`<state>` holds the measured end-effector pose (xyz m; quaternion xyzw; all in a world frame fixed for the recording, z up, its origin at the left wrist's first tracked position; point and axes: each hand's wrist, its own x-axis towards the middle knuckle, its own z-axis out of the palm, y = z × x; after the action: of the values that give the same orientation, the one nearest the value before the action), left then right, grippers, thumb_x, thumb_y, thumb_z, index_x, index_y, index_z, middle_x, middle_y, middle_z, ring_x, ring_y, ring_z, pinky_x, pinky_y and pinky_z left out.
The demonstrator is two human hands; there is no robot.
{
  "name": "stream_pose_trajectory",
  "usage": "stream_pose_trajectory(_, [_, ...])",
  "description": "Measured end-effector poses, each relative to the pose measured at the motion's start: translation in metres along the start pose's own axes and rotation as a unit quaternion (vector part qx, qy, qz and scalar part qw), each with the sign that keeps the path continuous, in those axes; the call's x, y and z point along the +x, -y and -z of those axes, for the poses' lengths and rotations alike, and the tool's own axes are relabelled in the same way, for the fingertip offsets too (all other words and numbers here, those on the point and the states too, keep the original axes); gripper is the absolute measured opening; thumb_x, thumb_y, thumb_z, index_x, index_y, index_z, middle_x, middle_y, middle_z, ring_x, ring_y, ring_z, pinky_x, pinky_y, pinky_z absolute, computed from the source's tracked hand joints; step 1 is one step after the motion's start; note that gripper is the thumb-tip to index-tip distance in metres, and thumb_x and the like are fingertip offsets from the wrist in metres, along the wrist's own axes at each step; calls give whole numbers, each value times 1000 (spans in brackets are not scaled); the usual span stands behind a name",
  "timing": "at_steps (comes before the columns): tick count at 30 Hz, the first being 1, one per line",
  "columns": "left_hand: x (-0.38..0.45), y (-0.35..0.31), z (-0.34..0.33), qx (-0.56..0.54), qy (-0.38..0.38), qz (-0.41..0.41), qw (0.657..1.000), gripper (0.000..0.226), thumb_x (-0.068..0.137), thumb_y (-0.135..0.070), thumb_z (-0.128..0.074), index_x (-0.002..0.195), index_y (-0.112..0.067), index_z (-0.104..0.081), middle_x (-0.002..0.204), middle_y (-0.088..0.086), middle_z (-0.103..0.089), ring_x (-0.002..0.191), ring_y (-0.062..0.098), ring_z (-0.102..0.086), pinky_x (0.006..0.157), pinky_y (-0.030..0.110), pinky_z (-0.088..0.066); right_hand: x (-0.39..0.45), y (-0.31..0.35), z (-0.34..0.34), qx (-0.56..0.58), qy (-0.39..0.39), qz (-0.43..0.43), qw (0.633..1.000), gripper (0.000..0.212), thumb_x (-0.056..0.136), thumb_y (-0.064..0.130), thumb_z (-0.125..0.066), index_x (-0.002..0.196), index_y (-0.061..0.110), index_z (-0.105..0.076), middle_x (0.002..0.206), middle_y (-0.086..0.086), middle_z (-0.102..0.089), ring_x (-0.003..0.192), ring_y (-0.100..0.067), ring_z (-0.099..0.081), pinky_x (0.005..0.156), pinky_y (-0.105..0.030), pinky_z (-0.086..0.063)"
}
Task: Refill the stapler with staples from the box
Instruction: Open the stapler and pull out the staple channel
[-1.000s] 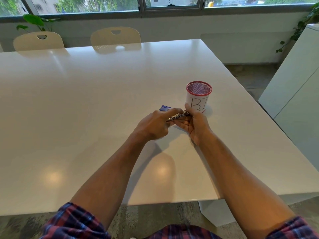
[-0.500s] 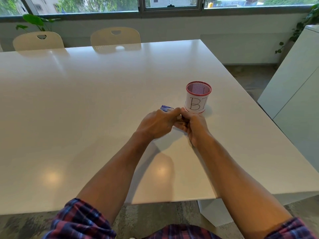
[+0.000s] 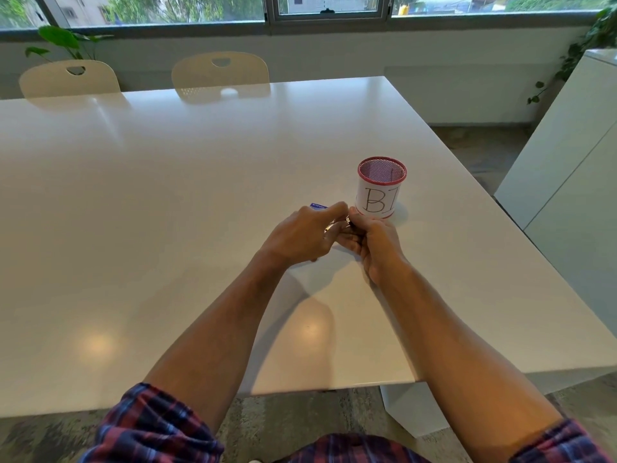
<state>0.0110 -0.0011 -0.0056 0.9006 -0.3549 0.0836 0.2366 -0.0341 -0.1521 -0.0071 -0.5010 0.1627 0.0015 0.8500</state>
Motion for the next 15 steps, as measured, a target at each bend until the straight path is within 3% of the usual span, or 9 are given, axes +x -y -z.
stream_pose_trajectory(5, [-2,1,2,-24,-1,0,1000,7,107,-28,-49,111,-23,-48,78,-3,-63,43,11,-64,49,22,-56,-2,0,0,-1,3,6,1000,14,100,12,-63,87,7,-67,74,-10,-75,66,-20,-74,83,-37,-62])
stream_pose_trajectory(11, [-4,0,-6,-15,-59,26,998,10,103,-30,-52,109,-23,-47,81,7,-69,52,22,-62,55,40,-59,0,-1,1,-2,13,19,1000,7,100,11,-62,94,7,-64,76,-9,-76,66,-19,-74,75,-32,-63])
stream_pose_trajectory(15, [-1,0,-13,-44,-88,80,992,19,97,-36,-58,108,-26,-46,87,6,-73,60,20,-67,59,43,-61,5,-4,4,-4,25,28,999,9,99,13,-65,96,5,-67,84,-15,-75,71,-23,-74,74,-33,-64])
